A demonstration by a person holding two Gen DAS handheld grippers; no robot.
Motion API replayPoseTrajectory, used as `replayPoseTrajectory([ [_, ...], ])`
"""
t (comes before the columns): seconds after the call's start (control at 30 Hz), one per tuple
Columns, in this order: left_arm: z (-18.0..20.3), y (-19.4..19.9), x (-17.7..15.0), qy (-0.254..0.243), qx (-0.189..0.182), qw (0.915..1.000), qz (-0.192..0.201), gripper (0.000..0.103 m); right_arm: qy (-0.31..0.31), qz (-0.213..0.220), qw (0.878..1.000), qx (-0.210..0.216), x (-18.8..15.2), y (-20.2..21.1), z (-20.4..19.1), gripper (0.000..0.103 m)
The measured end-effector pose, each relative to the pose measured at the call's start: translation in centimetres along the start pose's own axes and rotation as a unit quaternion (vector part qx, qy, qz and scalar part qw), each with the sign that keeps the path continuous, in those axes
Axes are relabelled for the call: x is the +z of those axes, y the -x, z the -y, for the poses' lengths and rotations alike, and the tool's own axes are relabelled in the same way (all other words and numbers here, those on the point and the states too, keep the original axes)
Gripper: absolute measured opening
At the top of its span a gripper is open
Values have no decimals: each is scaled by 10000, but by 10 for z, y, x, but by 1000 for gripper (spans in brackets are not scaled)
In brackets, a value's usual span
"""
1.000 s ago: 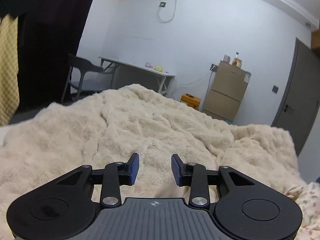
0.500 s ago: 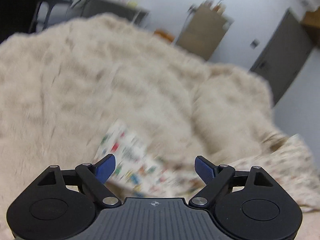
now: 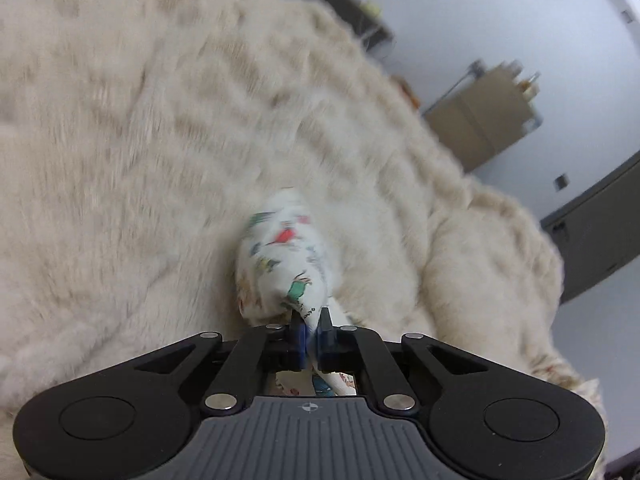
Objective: Fold clothes
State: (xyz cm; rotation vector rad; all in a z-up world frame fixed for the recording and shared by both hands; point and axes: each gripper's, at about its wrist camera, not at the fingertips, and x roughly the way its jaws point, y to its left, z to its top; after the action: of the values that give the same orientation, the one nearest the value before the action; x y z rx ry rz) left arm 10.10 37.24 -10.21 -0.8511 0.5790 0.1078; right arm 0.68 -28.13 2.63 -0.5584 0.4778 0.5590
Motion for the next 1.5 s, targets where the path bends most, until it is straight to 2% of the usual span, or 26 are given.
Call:
replayPoseTrajectory([
  [0.13,10,62,27,62,-637,9955,694,3,33,237,9996,-162,-3,-7,1,49],
  [0.2,12,95,36,125,-987,9901,986,3,4,412,9987,-303,-3,-6,4,24],
  [0.27,15,121,41,143,-1183,9847,1272,3,-26,587,9973,-444,-4,-5,7,9],
  [0.4,24,159,46,-15,-1329,9751,1774,3,-86,937,9929,-724,-4,-3,12,2],
  [0.47,29,166,46,-131,-1218,9739,1910,1,-116,1110,9900,-864,-4,-1,15,1],
  [0.63,20,170,47,-25,-1372,9693,2039,1,-639,1769,9754,-1153,-3,25,35,0],
  [0.7,20,169,48,-116,-1101,9755,1900,2,-877,1881,9758,-693,-7,39,47,1],
  [0.73,19,168,48,-150,-1029,9775,1833,2,-812,1865,9771,-620,-9,41,49,5],
  [0.8,16,167,48,-139,-1055,9778,1805,2,-184,1491,9874,-497,-16,39,40,24],
  [0.87,14,166,46,-88,-1064,9779,1800,2,318,1111,9923,-449,-22,33,29,36],
  [1.0,9,162,47,-82,-1045,9784,1781,2,1424,83,9894,-276,-39,7,-4,44],
  [1.1,8,163,45,-76,-1051,9787,1764,2,1874,-320,9817,-147,-50,-19,-28,45],
  [1.13,8,162,45,-82,-1056,9786,1763,2,2057,-406,9774,-264,-54,-29,-34,44],
  [1.17,9,162,46,-95,-1050,9788,1759,2,2064,-397,9770,-358,-53,-32,-35,37],
  [1.2,9,161,46,-110,-1039,9790,1752,2,2052,-379,9770,-448,-52,-35,-36,17],
  [1.23,9,158,48,-111,-1031,9794,1731,2,2040,-360,9768,-538,-51,-37,-36,10],
  [1.37,17,140,70,-104,-1042,9826,1535,1,1376,596,9850,-858,-37,-6,-16,6],
  [1.43,24,130,85,-114,-1080,9840,1409,1,1028,1082,9836,-1013,-30,9,-6,5],
  [1.5,31,132,102,-9,-1401,9804,1386,1,811,1586,9778,-1107,-25,26,0,5],
])
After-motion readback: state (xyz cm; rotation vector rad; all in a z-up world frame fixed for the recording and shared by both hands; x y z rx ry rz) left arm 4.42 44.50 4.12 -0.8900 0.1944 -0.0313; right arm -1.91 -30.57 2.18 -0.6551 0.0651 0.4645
